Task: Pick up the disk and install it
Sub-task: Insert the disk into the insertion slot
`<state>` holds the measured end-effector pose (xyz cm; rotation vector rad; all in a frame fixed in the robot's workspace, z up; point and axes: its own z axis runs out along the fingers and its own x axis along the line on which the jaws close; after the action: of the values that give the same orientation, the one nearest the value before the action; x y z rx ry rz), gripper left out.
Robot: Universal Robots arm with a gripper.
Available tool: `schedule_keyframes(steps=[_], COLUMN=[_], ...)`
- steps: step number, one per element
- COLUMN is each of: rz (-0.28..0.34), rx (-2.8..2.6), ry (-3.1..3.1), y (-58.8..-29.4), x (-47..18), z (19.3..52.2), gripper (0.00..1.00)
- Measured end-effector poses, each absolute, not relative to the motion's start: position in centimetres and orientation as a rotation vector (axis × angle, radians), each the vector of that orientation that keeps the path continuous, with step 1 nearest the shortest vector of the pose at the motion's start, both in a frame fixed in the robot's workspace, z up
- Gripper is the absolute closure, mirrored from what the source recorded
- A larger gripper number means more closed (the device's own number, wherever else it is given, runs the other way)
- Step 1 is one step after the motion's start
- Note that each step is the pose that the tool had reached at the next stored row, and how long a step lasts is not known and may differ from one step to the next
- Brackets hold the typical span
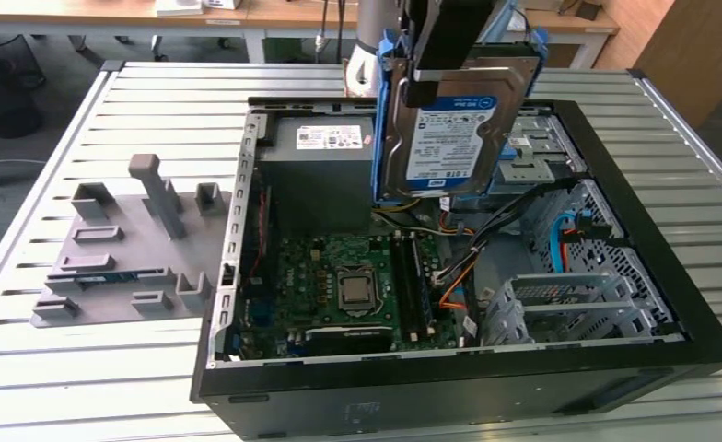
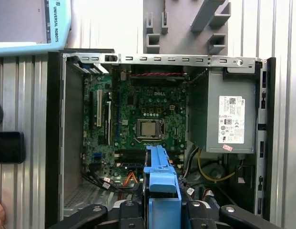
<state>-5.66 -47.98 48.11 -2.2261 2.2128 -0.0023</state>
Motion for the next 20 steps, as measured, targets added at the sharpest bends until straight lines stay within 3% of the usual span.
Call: schedule_keyframes(steps=[20], rz=[-0.001], rx=[-2.182], ry=[2.258], y=[-51.8], x=[-5.4], z=[47.8], gripper=[0.64])
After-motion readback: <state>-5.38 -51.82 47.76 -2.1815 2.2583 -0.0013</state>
